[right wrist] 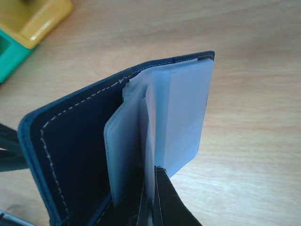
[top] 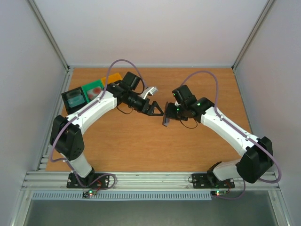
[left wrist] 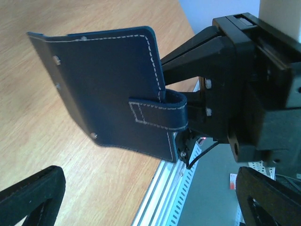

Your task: Take the credit cards out of the card holder

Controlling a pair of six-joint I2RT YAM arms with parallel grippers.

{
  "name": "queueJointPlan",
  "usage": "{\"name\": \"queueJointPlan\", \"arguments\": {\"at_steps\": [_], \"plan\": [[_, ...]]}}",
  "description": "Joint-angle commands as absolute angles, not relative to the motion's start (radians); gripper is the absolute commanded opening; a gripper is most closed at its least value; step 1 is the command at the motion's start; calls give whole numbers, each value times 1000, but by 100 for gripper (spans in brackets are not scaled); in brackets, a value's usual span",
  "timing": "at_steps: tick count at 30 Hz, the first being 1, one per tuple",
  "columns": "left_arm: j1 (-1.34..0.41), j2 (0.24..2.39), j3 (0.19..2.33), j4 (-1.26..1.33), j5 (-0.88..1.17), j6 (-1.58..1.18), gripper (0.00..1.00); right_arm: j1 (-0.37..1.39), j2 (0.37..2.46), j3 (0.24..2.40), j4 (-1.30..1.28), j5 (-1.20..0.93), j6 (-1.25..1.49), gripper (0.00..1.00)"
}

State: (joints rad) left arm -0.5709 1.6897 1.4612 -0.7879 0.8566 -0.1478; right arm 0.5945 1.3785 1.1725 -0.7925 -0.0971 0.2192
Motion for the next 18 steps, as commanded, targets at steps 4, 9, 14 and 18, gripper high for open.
{"name": "queueJointPlan", "arguments": {"at_steps": [4,9,14,18], "plan": [[-583,1690,1444,-645,889,-177,99,596,1352,1265,-720,-183,249,1],[-587,1684,1442,-637,899,-180,99,596,1364,1294,-689,-220,282,1],[-595,1685,1482,-706,751,-101,99,596,1374,1311,-643,-233,335,1],[-594,1705,1505,-738,666,-65,99,597,1378,1332,-645,-255,329,1]]}}
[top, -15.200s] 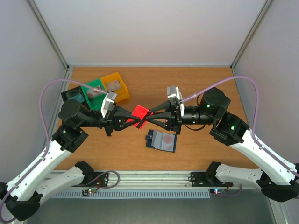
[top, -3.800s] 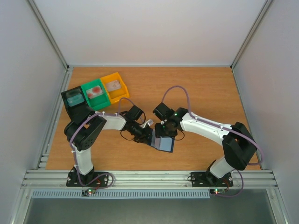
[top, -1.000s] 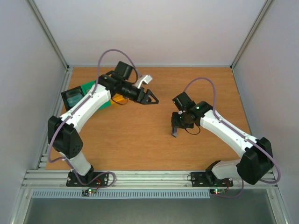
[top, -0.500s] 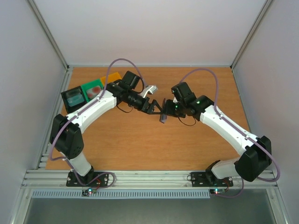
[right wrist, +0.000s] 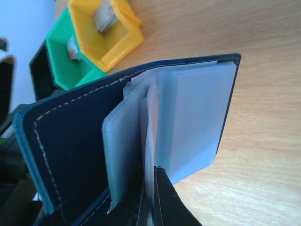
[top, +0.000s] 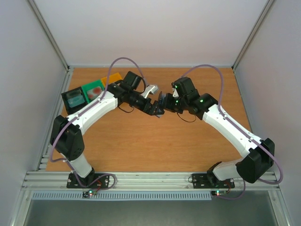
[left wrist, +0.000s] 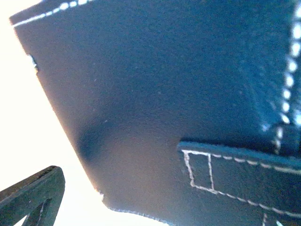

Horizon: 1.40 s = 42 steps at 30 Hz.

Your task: Take the credit cards out of the card holder

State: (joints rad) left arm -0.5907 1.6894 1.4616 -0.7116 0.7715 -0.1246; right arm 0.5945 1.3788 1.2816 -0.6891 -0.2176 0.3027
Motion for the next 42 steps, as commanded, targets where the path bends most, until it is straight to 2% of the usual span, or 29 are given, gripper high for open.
{"name": "queueJointPlan", "arguments": {"at_steps": [1,4,11,14,17,20,25,26,32,33,34,36,39,42], "plan": [[-594,1707,1508,-746,647,-60,99,597,1377,1335,-651,-257,325,1],[-591,1708,1505,-746,611,-49,97,597,1370,1333,-665,-267,312,1],[-558,1662,1464,-703,676,-56,68,597,1347,1330,-693,-292,262,1],[-550,1661,1468,-706,687,-60,65,597,1354,1337,-696,-324,243,1],[-540,1668,1461,-700,674,-62,55,598,1348,1338,-690,-354,216,1],[-526,1676,1459,-700,693,-73,40,597,1329,1339,-697,-364,187,1],[-508,1651,1438,-673,775,-89,4,596,1297,1318,-701,-344,155,1],[-507,1644,1439,-672,796,-90,1,595,1294,1311,-695,-347,152,1],[-480,1641,1458,-695,915,-126,0,574,1253,1243,-676,-334,126,1],[-476,1644,1463,-701,922,-136,0,569,1237,1228,-668,-342,120,4],[-474,1647,1473,-714,924,-139,0,563,1230,1213,-663,-352,114,13],[-474,1647,1495,-738,922,-132,0,557,1213,1190,-664,-351,92,41],[-474,1638,1536,-786,914,-104,0,544,1180,1143,-662,-322,70,72],[-474,1629,1581,-854,918,-52,0,525,1132,1085,-605,-360,19,95]]}}
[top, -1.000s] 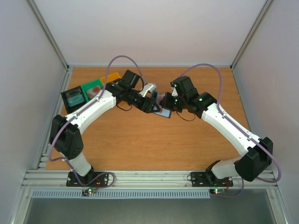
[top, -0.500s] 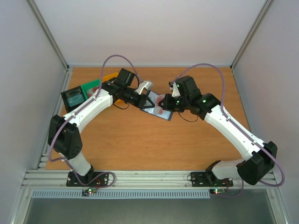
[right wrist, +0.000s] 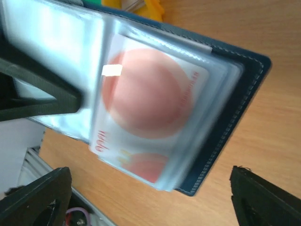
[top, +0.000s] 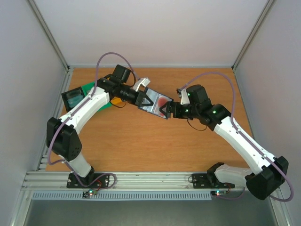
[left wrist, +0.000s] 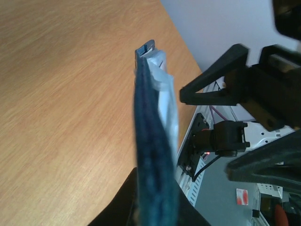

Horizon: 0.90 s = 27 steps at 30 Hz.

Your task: Take the credit cards out of the card holder

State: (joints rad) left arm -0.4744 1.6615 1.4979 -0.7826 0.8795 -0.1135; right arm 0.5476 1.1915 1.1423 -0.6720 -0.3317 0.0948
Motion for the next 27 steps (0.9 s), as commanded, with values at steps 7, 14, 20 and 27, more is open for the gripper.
{"name": "queueJointPlan", "arguments": {"at_steps": [7,14,20,27], "plan": [[-474,1598,1656,-977,948,-3,0,518,1025,962,-355,-565,-100,99],[-473,1576,1724,-1090,1037,74,0,451,1006,910,-255,-672,-79,99],[-473,1563,1785,-1193,1130,162,0,373,979,848,-118,-801,-12,99],[-474,1567,1773,-1179,1169,173,0,368,1031,855,52,-1012,96,81]]}}
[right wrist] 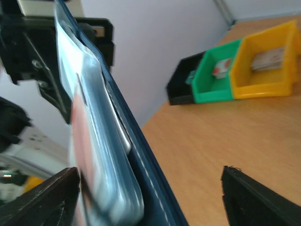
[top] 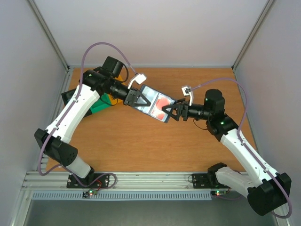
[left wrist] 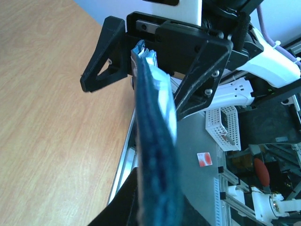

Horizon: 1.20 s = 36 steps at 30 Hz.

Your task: Take the credit cards out of the card holder

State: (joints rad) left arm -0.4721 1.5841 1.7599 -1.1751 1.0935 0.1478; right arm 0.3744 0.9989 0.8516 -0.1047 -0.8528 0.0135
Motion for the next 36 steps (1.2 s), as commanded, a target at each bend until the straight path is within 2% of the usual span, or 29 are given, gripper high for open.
{"name": "queueJointPlan", "arguments": {"at_steps": [1,5,7,10,12,13,15,16,22,26,31,34,36], "plan": [[-474,1568,1769,-1166,1171,166,0,369,1043,856,82,-1039,118,73],[-474,1576,1761,-1140,1168,140,0,370,1064,894,33,-1064,101,22],[-471,1578,1753,-1132,1151,138,0,370,1053,892,29,-1062,94,3],[-455,1585,1725,-1092,1097,100,3,370,1036,894,-14,-1047,77,1],[-432,1590,1698,-1035,1032,53,32,370,1025,905,-69,-1010,63,1],[-416,1591,1677,-1010,996,33,44,370,1021,915,-112,-981,51,1],[-382,1592,1651,-959,933,-11,57,370,1023,954,-243,-884,22,1],[-366,1590,1642,-942,897,-29,60,370,1031,983,-321,-809,17,1],[-348,1566,1662,-949,657,86,63,420,1134,1159,-758,-316,-25,1],[-375,1558,1719,-1035,742,140,51,524,1216,1242,-869,-109,-18,1],[-544,1572,1769,-1222,974,270,50,629,1295,1340,-905,-12,-3,1],[-592,1580,1733,-1164,1088,226,51,677,1339,1399,-933,27,-25,1],[-592,1590,1689,-1067,1078,125,50,688,1337,1397,-884,-67,-47,1]]}}
